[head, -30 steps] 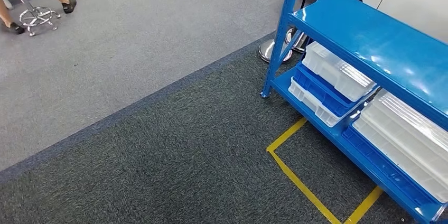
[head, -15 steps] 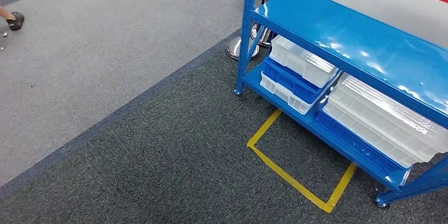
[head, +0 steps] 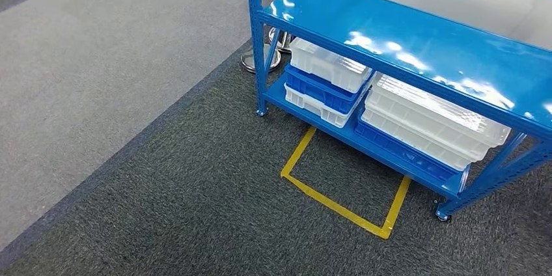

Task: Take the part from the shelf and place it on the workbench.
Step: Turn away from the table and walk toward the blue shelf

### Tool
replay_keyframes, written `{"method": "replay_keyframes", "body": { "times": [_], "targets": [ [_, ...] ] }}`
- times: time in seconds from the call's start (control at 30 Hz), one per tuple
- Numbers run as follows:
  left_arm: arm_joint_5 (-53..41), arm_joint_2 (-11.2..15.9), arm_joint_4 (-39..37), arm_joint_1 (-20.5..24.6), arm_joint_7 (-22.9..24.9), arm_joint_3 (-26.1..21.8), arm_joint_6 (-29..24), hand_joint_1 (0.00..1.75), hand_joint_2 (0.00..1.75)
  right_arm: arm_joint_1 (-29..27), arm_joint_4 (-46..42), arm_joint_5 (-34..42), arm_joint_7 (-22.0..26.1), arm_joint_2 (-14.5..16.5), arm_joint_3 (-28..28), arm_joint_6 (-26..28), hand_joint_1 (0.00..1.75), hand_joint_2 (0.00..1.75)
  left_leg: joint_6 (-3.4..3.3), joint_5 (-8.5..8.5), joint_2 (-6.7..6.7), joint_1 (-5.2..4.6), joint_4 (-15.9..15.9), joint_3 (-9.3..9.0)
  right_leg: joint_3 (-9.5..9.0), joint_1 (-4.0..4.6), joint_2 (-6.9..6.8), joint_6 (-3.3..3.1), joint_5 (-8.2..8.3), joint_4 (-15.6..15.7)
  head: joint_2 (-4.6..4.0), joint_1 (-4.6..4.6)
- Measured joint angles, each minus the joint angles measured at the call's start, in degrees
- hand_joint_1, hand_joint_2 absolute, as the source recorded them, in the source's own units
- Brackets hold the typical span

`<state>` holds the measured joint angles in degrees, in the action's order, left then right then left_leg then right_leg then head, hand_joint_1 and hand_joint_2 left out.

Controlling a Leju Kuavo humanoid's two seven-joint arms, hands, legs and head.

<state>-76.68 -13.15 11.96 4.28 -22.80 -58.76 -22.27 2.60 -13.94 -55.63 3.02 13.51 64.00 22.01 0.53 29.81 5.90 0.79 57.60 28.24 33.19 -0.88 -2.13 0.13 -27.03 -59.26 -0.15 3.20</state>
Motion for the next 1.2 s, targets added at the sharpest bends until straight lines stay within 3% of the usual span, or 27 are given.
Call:
{"method": "replay_keyframes", "body": {
  "times": [0.03, 0.1, 0.17, 0.2, 0.23, 0.27, 0.33, 0.4, 0.47, 0.53, 0.57, 0.63, 0.7, 0.73, 0.77, 0.8, 0.87, 0.9, 0.97, 1.0, 1.07, 1.13, 1.2],
  "targets": [
    [0.14, 0.01, 0.00, 0.05, 0.03, -0.02, 0.01, 0.00, 0.00, 0.05, 0.00, -0.25, -0.37, -0.02, -0.03, 0.01, 0.00, 0.00, 0.26, 0.97, -1.13, 0.14, 1.10, 0.32, -0.03, -0.11, 0.53, -0.36, 0.12, 0.13, 0.00, -0.05],
    [0.38, 0.05, 0.00, -0.01, 0.44, -0.15, 0.02, 0.00, 0.00, 0.26, 0.02, -0.88, -1.57, -0.04, -0.15, 0.01, 0.00, 0.00, 0.51, 4.60, -4.06, 0.30, 7.09, 2.91, 0.00, -0.11, 1.67, -0.91, 0.27, 0.27, 0.00, -0.16],
    [0.67, 0.16, 0.00, -0.16, 0.91, -0.35, 0.07, 0.00, 0.00, 0.39, 0.06, -1.49, -2.63, -0.05, -0.35, -0.01, 0.00, 0.00, 0.41, 7.64, -5.18, 0.30, 14.73, 6.67, 0.11, 0.17, 3.08, -1.16, 0.30, 0.22, 0.00, -0.20],
    [0.80, 0.23, 0.00, -0.24, 1.03, -0.43, 0.09, 0.00, 0.00, 0.40, 0.08, -1.66, -2.86, -0.05, -0.46, -0.02, 0.00, 0.00, 0.27, 7.59, -5.31, 0.28, 16.47, 7.69, 0.09, 0.31, 3.87, -1.19, 0.31, 0.19, 0.00, -0.20],
    [0.92, 0.29, 0.00, -0.28, 1.11, -0.50, 0.11, 0.00, 0.00, 0.40, 0.09, -1.80, -3.00, -0.05, -0.55, -0.03, 0.00, 0.00, 0.02, 6.29, -5.43, 0.25, 15.85, 7.66, 0.01, 0.43, 4.69, -1.19, 0.31, 0.16, 0.00, -0.20],
    [1.02, 0.37, 0.00, -0.28, 1.09, -0.58, 0.12, 0.00, 0.00, 0.42, 0.10, -1.88, -3.02, -0.05, -0.63, -0.04, 0.00, 0.00, -0.33, 4.00, -5.79, 0.20, 12.89, 6.57, -0.12, 0.53, 5.53, -1.19, 0.31, 0.14, 0.00, -0.20],
    [1.31, 0.57, 0.00, -0.23, 0.61, -0.88, 0.15, 0.00, 0.00, 0.58, 0.13, -1.99, -2.63, -0.03, -0.83, -0.08, 0.00, 0.00, -1.17, -0.17, -8.00, 0.09, 4.97, 3.54, -0.21, 0.66, 7.02, -1.09, 0.33, 0.04, 0.00, -0.17],
    [1.55, 0.73, 0.00, -0.06, -0.14, -1.19, 0.22, 0.00, 0.00, 0.82, 0.16, -2.03, -1.83, -0.05, -1.10, -0.21, 0.00, 0.00, -1.53, -1.38, -9.62, -0.09, 1.02, 2.12, 0.10, 0.53, 8.24, -0.64, 0.49, -0.07, 0.00, -0.16],
    [1.63, 0.78, 0.00, 0.15, -0.50, -1.33, 0.28, 0.00, 0.00, 0.92, 0.19, -2.05, -1.34, -0.10, -1.29, -0.35, 0.00, 0.00, -1.62, -1.46, -8.95, -0.17, 0.44, 1.85, 0.41, 0.33, 9.28, 0.17, 0.75, 0.05, 0.00, -0.19],
    [1.70, 0.77, 0.00, 0.24, -0.59, -1.38, 0.28, 0.00, 0.00, 0.91, 0.20, -2.05, -1.21, -0.19, -1.40, -0.39, 0.00, 0.00, -2.21, -1.99, -7.66, 0.01, -0.35, 1.46, 1.00, 0.42, 7.62, 0.81, 0.00, -0.97, 0.00, -0.09],
    [1.73, 0.76, 0.00, 0.22, -0.62, -1.39, 0.29, 0.00, 0.00, 0.97, 0.20, -2.05, -1.17, -0.24, -1.45, -0.41, 0.00, 0.00, -2.55, -2.25, -6.91, 0.15, -0.75, 1.35, 1.92, 0.51, 6.06, 1.08, -1.24, -2.87, 0.00, -0.01],
    [1.73, 0.80, 0.00, 0.09, -0.64, -1.42, 0.30, 0.00, 0.00, 1.11, 0.20, -2.05, -1.12, -0.27, -1.52, -0.59, 0.00, 0.00, -2.89, -2.32, -5.39, 0.03, -0.91, 1.37, 5.34, 0.36, 3.31, 1.54, -4.99, -9.78, 0.00, 0.13],
    [1.69, 0.84, 0.00, -0.02, -0.66, -1.44, 0.31, 0.00, 0.00, 1.15, 0.20, -2.04, -1.28, -0.28, -1.54, -0.82, 0.00, 0.00, -2.84, -2.19, -3.76, -0.04, -0.88, 1.42, 8.07, 0.06, 2.73, 1.99, -6.78, -15.36, 0.00, 0.12],
    [1.67, 0.85, 0.00, 0.00, -0.69, -1.45, 0.31, 0.00, 0.00, 1.12, 0.21, -2.03, -1.45, -0.29, -1.54, -0.89, 0.00, 0.00, -2.76, -2.10, -3.01, -0.05, -0.86, 1.37, 7.90, -0.08, 2.54, 2.13, -6.01, -15.17, 0.00, 0.13],
    [1.66, 0.85, 0.00, 0.04, -0.74, -1.45, 0.31, 0.00, 0.00, 1.08, 0.21, -2.04, -1.63, -0.32, -1.54, -0.90, 0.00, 0.00, -2.61, -1.96, -2.33, -0.04, -0.84, 1.23, 6.48, -0.18, 2.13, 2.18, -4.33, -12.65, 0.00, 0.13],
    [1.64, 0.85, 0.00, 0.07, -0.79, -1.46, 0.31, 0.00, 0.00, 1.06, 0.22, -2.05, -1.75, -0.34, -1.54, -0.90, 0.00, 0.00, -2.41, -1.78, -1.72, -0.06, -0.78, 1.03, 4.21, -0.22, 1.14, 2.12, -2.33, -8.58, 0.00, 0.13],
    [1.64, 0.85, 0.00, 0.08, -0.86, -1.46, 0.32, 0.00, 0.00, 1.21, 0.22, -2.10, -1.82, -0.39, -1.56, -0.90, 0.00, 0.00, -1.76, -1.28, -0.69, -0.34, -0.57, 0.81, 0.53, 0.14, -1.02, 1.53, -0.09, -1.70, 0.00, 0.09],
    [1.64, 0.86, 0.00, 0.12, -0.88, -1.47, 0.32, 0.00, 0.00, 1.27, 0.22, -2.12, -1.82, -0.39, -1.57, -0.90, 0.00, 0.00, -1.41, -1.05, -0.23, -0.49, -0.50, 0.71, -0.21, 0.35, -1.56, 1.13, 0.08, -0.16, 0.00, 0.06],
    [1.64, 0.86, 0.00, 0.34, -0.92, -1.48, 0.32, 0.00, 0.00, 1.23, 0.26, -2.14, -1.85, -0.39, -1.58, -0.90, 0.00, 0.00, -0.77, -0.77, 0.70, -0.60, -0.55, 0.24, -0.14, 0.54, -0.74, 0.30, -0.09, 0.24, 0.00, -0.01],
    [1.63, 0.86, 0.00, 0.48, -0.96, -1.48, 0.31, 0.00, 0.00, 1.16, 0.29, -2.14, -1.91, -0.39, -1.58, -0.90, 0.00, 0.00, -0.44, -0.53, 0.58, -0.48, -0.43, 0.05, -0.16, 0.47, -0.22, -0.06, -0.01, 0.37, 0.00, -0.01],
    [1.60, 0.86, 0.00, 0.58, -1.07, -1.48, 0.31, 0.00, 0.00, 1.19, 0.34, -2.15, -2.12, -0.38, -1.58, -0.95, 0.00, 0.00, 0.13, 1.44, -1.73, -0.22, 2.02, 0.84, -0.23, 0.22, 0.87, -0.81, 0.26, 0.66, 0.00, -0.03],
    [1.56, 0.87, 0.00, 0.40, -1.08, -1.48, 0.31, 0.00, 0.00, 1.33, 0.36, -2.15, -2.29, -0.37, -1.58, -1.05, 0.00, 0.00, 0.38, 5.37, -4.56, -0.09, 8.98, 4.01, -0.16, 0.21, 2.09, -1.28, 0.40, 0.70, 0.00, -0.07],
    [1.52, 0.87, 0.00, 0.14, -0.93, -1.49, 0.32, 0.00, 0.00, 1.36, 0.38, -2.14, -2.37, -0.36, -1.58, -1.12, 0.00, 0.00, 0.38, 7.64, -5.27, -0.08, 15.75, 7.42, -0.10, 0.37, 3.58, -1.45, 0.42, 0.63, 0.00, -0.08]
  ]
}}
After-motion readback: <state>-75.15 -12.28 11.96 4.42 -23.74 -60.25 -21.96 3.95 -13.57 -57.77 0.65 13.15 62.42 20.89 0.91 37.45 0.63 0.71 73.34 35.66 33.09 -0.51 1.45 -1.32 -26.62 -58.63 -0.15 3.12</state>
